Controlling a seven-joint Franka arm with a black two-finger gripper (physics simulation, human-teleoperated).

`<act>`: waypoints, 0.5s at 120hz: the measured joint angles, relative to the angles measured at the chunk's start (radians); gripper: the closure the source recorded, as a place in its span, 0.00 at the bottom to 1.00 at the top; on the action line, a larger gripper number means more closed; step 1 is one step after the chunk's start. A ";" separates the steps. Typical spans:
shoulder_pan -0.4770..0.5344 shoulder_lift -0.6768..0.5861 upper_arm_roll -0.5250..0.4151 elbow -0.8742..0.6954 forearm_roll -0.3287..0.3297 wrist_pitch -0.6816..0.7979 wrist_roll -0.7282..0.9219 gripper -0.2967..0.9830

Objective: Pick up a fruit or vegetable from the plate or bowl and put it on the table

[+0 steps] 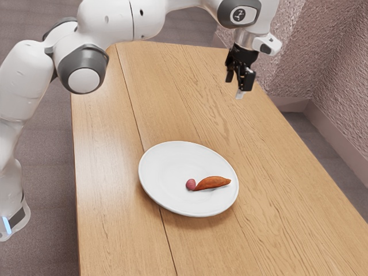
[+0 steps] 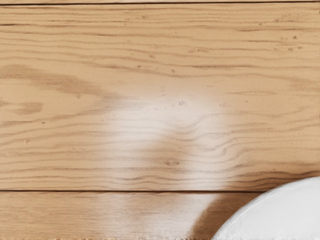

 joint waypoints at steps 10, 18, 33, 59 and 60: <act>0.000 0.000 0.000 0.000 -0.002 -0.008 0.012 0.23; 0.000 0.000 0.000 0.000 -0.003 -0.012 0.020 0.23; 0.000 0.000 0.000 0.000 -0.005 -0.017 0.034 0.23; -0.003 0.002 -0.112 -0.021 -0.016 0.005 0.045 0.23; -0.004 0.002 -0.127 -0.024 -0.016 0.007 0.045 0.23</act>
